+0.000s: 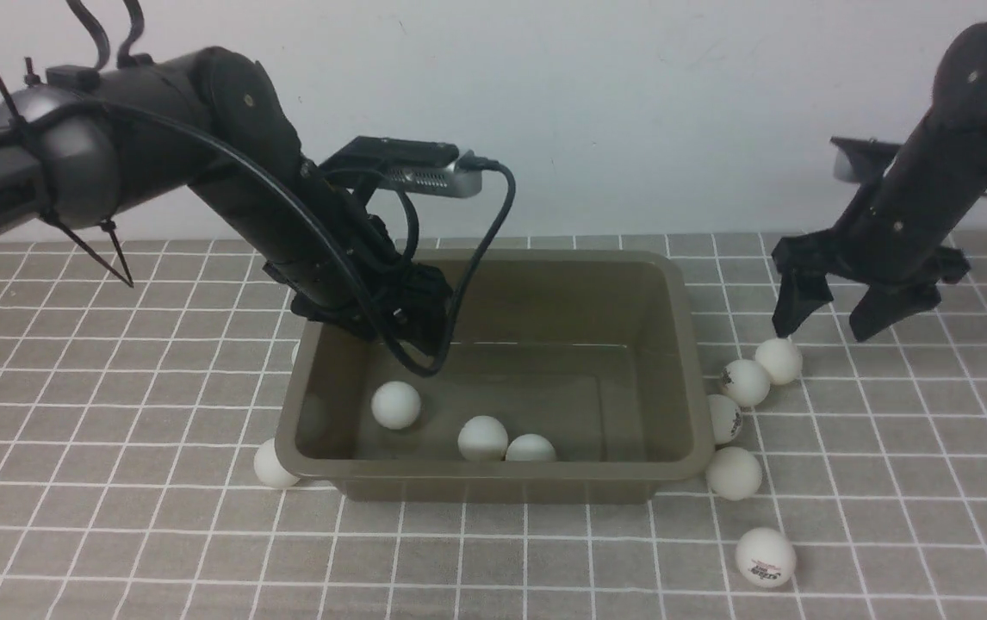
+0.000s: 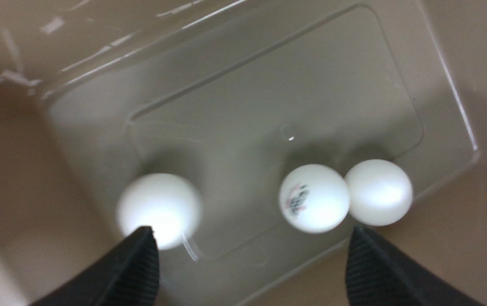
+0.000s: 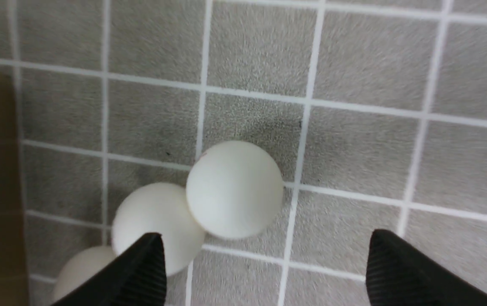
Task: Put the table tennis balls into the box on the grey coffee tablecloth.
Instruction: 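Release the ping pong ball into the bin and lift the gripper away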
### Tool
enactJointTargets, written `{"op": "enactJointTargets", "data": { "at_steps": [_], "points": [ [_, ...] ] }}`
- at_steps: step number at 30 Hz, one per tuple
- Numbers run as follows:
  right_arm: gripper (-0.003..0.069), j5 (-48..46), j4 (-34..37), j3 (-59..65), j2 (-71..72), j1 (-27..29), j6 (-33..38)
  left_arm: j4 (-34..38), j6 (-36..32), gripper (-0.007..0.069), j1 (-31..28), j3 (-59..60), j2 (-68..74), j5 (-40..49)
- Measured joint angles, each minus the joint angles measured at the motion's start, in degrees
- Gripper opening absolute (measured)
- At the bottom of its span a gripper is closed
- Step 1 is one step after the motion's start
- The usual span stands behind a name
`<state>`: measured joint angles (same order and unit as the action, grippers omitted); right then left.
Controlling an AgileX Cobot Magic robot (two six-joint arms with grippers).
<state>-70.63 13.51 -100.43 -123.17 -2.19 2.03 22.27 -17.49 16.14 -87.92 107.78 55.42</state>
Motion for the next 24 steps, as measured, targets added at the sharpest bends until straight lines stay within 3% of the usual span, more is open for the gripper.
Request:
{"op": "enactJointTargets", "data": {
  "at_steps": [4,8,9,10,13,18,20,24],
  "points": [
    [0.0568,2.1,0.7,0.0,-2.2,0.0,0.0,-2.2,1.3,0.0444,-2.6,-3.1,-3.5,3.4],
    [0.0568,4.9,1.0,0.0,-3.0,0.0,-0.5,-5.1,1.6,0.013,-6.7,-4.1,-10.0,6.3],
    [0.0568,4.9,1.0,0.0,-3.0,0.0,-0.5,-5.1,1.6,0.0116,-6.9,-4.2,-10.3,6.6],
    [0.0568,5.4,1.3,0.0,-3.1,0.0,-1.2,-5.7,1.6,0.0052,-8.6,-4.2,-12.5,7.3],
    [0.0568,5.5,1.6,0.0,-3.3,0.0,-2.0,-6.6,2.1,0.0002,-13.3,-4.3,-16.8,9.6],
    [0.0554,4.7,2.0,0.0,-4.7,0.0,-2.5,-6.6,2.5,-0.0005,-19.8,-2.8,-19.7,13.3],
    [0.0517,4.7,2.1,0.0,-5.2,0.0,-2.6,-6.6,2.5,-0.0005,-21.5,-1.0,-19.8,13.2],
    [0.035,5.0,2.4,0.0,-5.6,0.0,-2.6,-6.9,3.1,-0.0005,-23.0,4.1,-19.7,12.1]
  ]
}}
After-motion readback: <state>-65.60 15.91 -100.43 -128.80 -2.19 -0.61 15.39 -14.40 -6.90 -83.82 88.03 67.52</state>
